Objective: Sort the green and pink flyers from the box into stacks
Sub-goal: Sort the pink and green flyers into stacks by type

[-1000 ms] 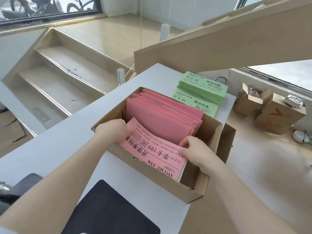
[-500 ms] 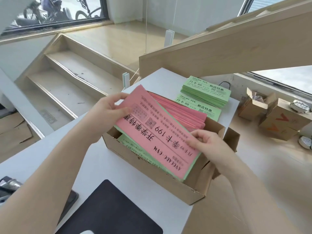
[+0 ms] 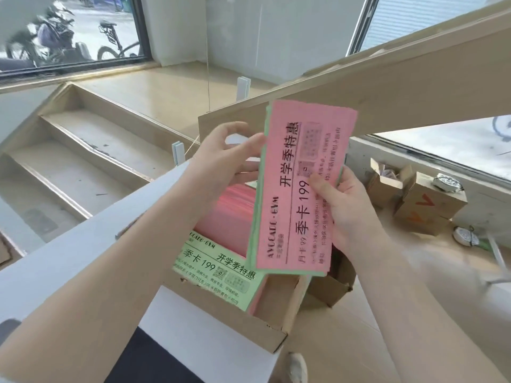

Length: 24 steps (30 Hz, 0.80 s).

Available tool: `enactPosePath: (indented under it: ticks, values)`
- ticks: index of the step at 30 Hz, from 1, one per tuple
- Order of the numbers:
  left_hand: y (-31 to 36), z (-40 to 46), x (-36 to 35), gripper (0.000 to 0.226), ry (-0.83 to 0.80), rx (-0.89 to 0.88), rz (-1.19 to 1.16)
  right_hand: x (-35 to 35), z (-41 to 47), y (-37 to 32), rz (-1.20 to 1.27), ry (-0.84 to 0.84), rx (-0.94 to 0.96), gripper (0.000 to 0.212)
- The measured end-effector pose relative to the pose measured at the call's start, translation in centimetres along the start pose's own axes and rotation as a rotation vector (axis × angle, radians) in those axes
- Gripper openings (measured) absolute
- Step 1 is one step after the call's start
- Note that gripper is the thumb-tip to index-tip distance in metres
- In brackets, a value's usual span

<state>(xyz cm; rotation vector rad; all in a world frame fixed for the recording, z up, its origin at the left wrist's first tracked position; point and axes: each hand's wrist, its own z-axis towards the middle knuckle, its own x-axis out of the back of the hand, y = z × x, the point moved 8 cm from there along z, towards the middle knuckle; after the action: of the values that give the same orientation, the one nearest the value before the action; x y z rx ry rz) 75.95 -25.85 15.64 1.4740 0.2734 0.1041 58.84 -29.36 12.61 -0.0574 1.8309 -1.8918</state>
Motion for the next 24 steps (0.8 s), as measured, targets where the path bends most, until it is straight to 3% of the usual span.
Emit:
enactPosePath:
  ticks: [5,11,13,15,17,19,24]
  values:
    - [-4.1,1.6,-5.2,0.046,-0.247,0.028,0.471,4.8,3.0,0.6,0.268,0.268,0.101,0.012]
    - [-4.6,8.6,-8.0,0.056,-0.273,-0.099,0.748,12.1,9.0,0.4,0.340,0.183,0.163,0.024]
    - [-5.0,10.8,-8.6,0.056,-0.322,-0.096,0.859,15.9,10.9,-0.7,0.213,0.130,0.169,0.027]
    - [-5.3,12.9,-8.9,0.057,-0.378,-0.123,1.055,18.2,12.4,-0.7,-0.151,0.042,0.094,0.022]
    - [-5.8,14.9,-8.8,0.051,-0.412,-0.150,1.233,18.6,13.7,0.5,-0.456,-0.065,0.035,0.033]
    - [-6.8,16.4,-8.6,0.043,-0.443,-0.130,1.351,18.2,14.8,2.1,-0.479,-0.121,-0.020,0.042]
    - [-9.7,17.8,-7.1,0.030,-0.578,-0.010,1.539,16.7,14.9,7.3,-0.447,-0.165,-0.083,0.035]
